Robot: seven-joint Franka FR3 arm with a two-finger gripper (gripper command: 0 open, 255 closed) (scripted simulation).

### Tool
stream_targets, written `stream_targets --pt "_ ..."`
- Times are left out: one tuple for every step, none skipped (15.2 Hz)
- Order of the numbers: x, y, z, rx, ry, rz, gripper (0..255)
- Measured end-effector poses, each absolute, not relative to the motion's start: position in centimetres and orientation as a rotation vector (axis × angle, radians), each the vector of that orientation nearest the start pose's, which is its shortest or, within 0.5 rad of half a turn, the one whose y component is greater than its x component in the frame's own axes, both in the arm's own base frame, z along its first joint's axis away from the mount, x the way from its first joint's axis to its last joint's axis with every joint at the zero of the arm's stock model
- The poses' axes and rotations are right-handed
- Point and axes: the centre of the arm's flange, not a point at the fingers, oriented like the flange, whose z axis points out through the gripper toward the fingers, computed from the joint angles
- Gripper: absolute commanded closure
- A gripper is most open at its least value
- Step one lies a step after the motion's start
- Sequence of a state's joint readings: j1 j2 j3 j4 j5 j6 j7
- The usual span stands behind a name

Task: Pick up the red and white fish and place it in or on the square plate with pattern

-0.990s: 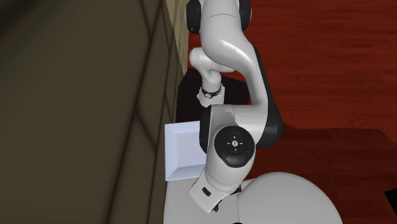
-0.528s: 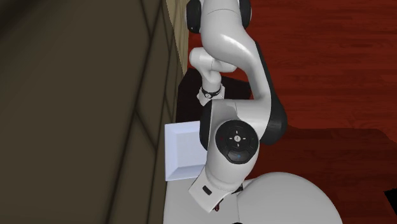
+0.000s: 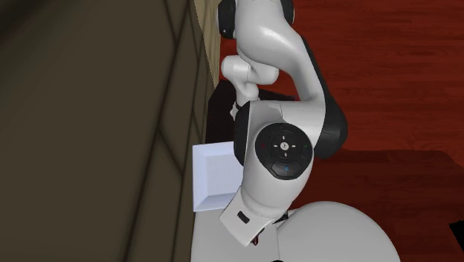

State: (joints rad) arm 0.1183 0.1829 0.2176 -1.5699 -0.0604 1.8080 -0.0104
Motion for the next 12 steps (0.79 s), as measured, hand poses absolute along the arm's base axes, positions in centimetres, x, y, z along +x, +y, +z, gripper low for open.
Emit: stream_targets --pt "59.4 19.1 54.6 -3.101 -0.555 -0.098 255" --pt "59.4 19.0 55.2 -3.101 -0.555 -0.098 255" --pt "59.5 19.0 55.7 -3.101 -0.555 -0.098 255" --pt "59.4 19.0 56.3 -3.101 -0.555 -0.098 255" --pt "59.5 19.0 56.6 -3.101 -0.555 -0.098 255" --pt "58.9 18.6 56.7 -3.101 -0.555 -0.097 255" --pt "58.3 17.9 57.0 -3.101 -0.555 -0.097 255" --pt "57.4 17.0 57.0 -3.101 -0.555 -0.097 255" --pt "56.6 16.4 56.9 -3.101 -0.555 -0.098 255" --pt "55.5 15.4 56.9 -3.102 -0.554 -0.097 255" --pt "54.7 14.8 57.0 -3.102 -0.555 -0.098 255" --pt "53.8 13.5 57.0 -3.102 -0.554 -0.097 255"
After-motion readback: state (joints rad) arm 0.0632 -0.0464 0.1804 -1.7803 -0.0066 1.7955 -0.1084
